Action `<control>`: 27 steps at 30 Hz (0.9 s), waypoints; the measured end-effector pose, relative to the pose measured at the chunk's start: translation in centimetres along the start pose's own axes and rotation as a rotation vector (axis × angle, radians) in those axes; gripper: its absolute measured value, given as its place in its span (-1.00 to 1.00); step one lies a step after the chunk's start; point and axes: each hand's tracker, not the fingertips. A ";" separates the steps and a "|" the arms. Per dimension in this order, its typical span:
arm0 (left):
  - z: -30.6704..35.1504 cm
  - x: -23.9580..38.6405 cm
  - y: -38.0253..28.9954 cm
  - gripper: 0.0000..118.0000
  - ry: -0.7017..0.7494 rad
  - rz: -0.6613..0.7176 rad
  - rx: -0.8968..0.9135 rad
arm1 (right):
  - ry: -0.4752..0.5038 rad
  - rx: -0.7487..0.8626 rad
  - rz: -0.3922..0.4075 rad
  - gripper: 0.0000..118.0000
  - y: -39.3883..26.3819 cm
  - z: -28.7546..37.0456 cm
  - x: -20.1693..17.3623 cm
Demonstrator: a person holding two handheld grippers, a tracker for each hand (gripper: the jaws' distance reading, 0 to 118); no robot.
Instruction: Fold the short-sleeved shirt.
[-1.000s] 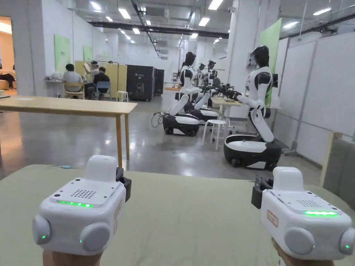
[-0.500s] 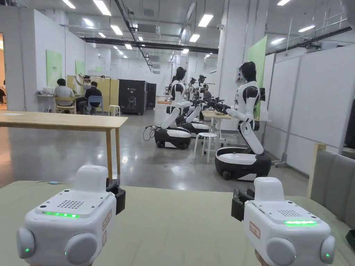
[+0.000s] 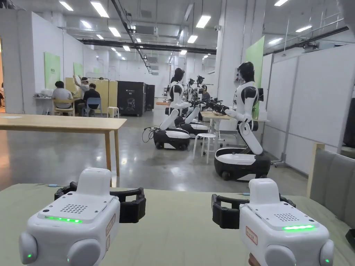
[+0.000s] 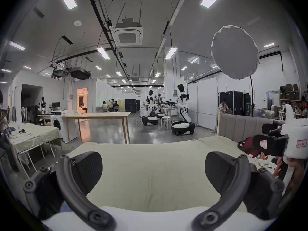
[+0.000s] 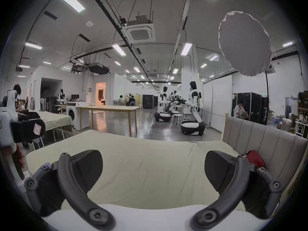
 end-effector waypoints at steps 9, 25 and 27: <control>0.5 0.0 0.2 1.00 -0.008 0.005 0.000 | 0.041 0.012 -0.161 1.00 0.9 1.0 0.6; 0.7 0.3 0.3 1.00 -0.008 0.007 -0.009 | -0.106 -0.027 -0.257 1.00 2.1 1.3 0.3; 0.7 0.3 0.3 1.00 -0.005 0.006 -0.008 | -0.098 -0.032 -0.261 1.00 2.0 1.3 0.4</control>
